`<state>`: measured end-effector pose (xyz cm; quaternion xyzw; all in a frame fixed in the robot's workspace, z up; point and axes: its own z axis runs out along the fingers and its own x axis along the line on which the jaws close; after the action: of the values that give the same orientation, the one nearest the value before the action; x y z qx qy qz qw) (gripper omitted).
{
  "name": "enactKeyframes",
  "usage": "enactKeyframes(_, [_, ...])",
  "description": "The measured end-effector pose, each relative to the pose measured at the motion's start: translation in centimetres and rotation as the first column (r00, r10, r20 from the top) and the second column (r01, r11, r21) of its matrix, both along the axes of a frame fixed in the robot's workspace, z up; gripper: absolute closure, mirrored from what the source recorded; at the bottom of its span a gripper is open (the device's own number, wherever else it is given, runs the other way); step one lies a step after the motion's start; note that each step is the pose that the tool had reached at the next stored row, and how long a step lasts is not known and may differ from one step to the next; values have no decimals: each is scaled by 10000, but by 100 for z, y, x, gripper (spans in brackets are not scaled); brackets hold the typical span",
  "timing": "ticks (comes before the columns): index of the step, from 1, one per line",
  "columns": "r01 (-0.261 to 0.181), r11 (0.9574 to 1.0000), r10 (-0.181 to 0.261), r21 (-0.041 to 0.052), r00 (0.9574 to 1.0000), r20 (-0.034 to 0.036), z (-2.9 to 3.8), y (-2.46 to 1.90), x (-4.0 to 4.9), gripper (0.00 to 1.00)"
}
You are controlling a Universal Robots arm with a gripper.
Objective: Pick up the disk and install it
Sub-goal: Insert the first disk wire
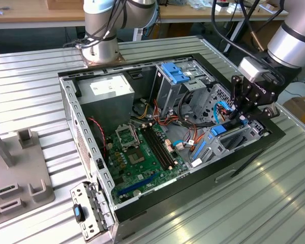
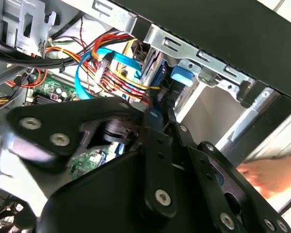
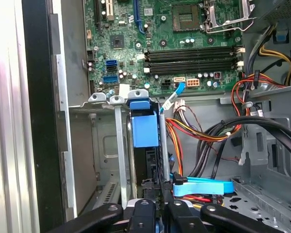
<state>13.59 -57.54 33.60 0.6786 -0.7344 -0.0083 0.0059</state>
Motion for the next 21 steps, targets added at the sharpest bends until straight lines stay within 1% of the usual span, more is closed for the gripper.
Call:
enactKeyframes(1, [0, 10000, 0, 2, 10000, 0, -2, 0, 0, 77])
enactKeyframes(2, [0, 10000, 0, -3, 10000, 0, 0, -1, 0, 77])
enactKeyframes(3, [0, 10000, 0, -14, 10000, 0, 6, 0, 0, 70])
enactKeyframes(5, [0, 10000, 0, -15, 10000, 0, 6, 0, 0, 70])
enactKeyframes(7, [0, 10000, 0, -13, 10000, 0, 44, 0, 0, 70])
enactKeyframes(8, [0, 10000, 0, -15, 10000, 0, 89, 0, 0, 70])
enactKeyframes(10, [-1, 10000, 1, -15, 10000, 8, 262, 1, 1, 70])
enactKeyframes(11, [-1, 10000, 1, -15, 10000, 15, 314, 1, 0, 70])
enactKeyframes(16, [0, 10000, 0, -14, 10000, 18, 325, 1, 0, 70])
enactKeyframes(20, [0, 10000, 0, -14, 10000, 18, 325, 0, -71, 70])
enactKeyframes(21, [-1, 10000, 1, -16, 10000, 18, 325, -1, -71, 70])
